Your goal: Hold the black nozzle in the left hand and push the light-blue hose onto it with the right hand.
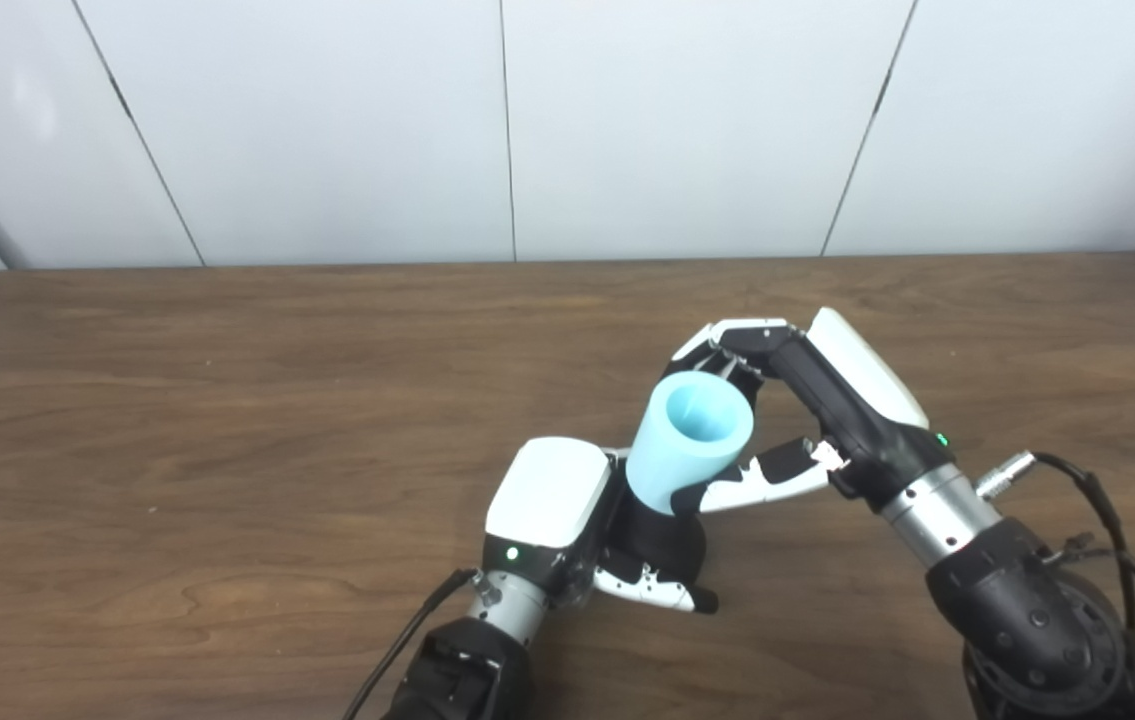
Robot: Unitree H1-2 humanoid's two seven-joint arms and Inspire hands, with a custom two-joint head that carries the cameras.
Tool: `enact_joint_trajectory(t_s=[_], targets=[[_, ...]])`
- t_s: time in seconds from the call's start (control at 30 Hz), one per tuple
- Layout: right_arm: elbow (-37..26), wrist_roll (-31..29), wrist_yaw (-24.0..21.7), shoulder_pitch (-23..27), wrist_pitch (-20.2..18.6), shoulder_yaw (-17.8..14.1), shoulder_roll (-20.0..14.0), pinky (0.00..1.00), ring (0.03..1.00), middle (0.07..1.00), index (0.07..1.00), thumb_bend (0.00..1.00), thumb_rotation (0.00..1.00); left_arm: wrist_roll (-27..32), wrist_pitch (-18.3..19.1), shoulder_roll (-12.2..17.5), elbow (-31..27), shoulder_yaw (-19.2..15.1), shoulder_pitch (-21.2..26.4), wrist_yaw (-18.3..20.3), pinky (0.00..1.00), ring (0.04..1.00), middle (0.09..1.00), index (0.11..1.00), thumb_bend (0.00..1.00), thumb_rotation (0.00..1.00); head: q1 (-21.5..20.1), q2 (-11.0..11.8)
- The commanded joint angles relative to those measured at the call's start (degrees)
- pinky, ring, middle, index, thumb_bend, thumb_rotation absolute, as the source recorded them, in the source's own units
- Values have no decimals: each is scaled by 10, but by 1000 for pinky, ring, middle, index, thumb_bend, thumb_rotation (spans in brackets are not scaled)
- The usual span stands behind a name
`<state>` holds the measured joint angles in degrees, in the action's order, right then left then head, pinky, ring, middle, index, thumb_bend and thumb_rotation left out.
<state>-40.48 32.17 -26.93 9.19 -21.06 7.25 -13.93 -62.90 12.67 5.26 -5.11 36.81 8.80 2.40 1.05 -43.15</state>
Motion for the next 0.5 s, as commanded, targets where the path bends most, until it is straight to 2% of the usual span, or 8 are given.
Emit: enact_joint_trajectory(t_s=[0.0, 0.1, 0.2, 0.47], targets=[[-28, 3, 2, 33, -7, -6, -8, 318, 384, 498, 534, 494, 0, 1, -3, 6, 35, 29, -38, 50, 282, 374, 417, 484, 525, 0, 2, -2], [-31, 9, -14, 39, -18, -2, -13, 326, 383, 497, 531, 495, 0, 0, 0, 6, 34, 29, -37, 53, 287, 378, 422, 484, 526, 0, 3, -2], [-30, 13, -24, 40, -27, 2, -16, 337, 381, 496, 532, 495, 0, 0, 0, 7, 34, 29, -37, 53, 286, 370, 471, 484, 526, 0, 4, -3], [-30, 33, -46, 39, -46, 14, -28, 357, 386, 501, 515, 498, 0, 1, 0, 9, 31, 28, -36, 54, 278, 365, 476, 484, 527, 0, 2, -6]])
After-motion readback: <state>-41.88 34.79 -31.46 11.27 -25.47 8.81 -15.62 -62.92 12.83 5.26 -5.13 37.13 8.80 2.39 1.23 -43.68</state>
